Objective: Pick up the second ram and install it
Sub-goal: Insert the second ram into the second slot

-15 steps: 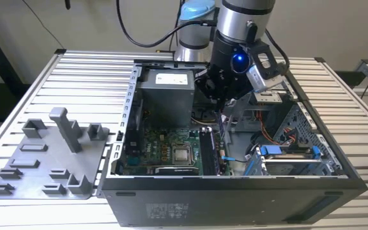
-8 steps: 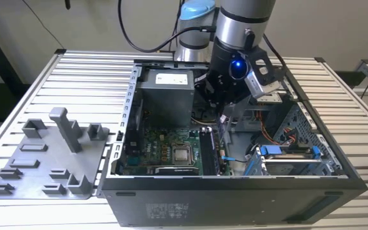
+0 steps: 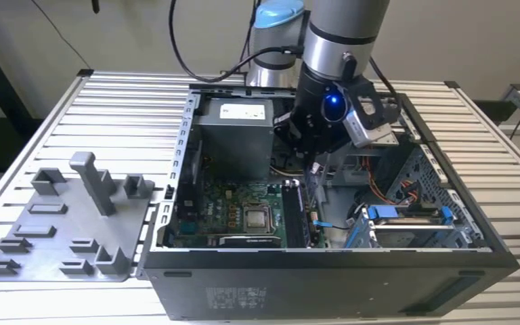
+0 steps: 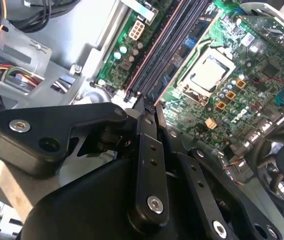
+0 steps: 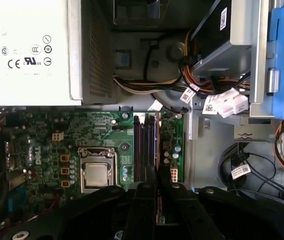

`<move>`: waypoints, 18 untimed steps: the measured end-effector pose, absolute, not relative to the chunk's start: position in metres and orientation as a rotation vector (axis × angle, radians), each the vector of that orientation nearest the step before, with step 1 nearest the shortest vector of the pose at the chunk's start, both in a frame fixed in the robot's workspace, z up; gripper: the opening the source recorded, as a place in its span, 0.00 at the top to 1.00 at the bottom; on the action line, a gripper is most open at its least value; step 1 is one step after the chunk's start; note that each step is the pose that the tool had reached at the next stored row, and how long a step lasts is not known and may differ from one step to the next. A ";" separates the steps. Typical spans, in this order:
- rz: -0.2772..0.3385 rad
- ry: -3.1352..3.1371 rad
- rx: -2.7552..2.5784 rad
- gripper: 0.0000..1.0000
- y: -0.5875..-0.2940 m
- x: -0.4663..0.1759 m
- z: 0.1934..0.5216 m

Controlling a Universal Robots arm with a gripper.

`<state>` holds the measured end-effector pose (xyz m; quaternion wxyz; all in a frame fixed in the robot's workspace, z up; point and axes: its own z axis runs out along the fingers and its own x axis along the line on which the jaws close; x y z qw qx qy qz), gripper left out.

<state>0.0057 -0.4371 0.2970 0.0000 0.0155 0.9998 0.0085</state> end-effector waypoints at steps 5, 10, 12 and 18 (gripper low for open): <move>0.026 3.141 0.048 0.86 -0.438 0.003 0.291; 0.026 3.141 0.048 0.86 -0.440 0.001 0.282; 0.025 3.141 0.049 0.86 -0.440 0.001 0.279; 0.025 3.142 0.048 0.86 -0.441 -0.001 0.268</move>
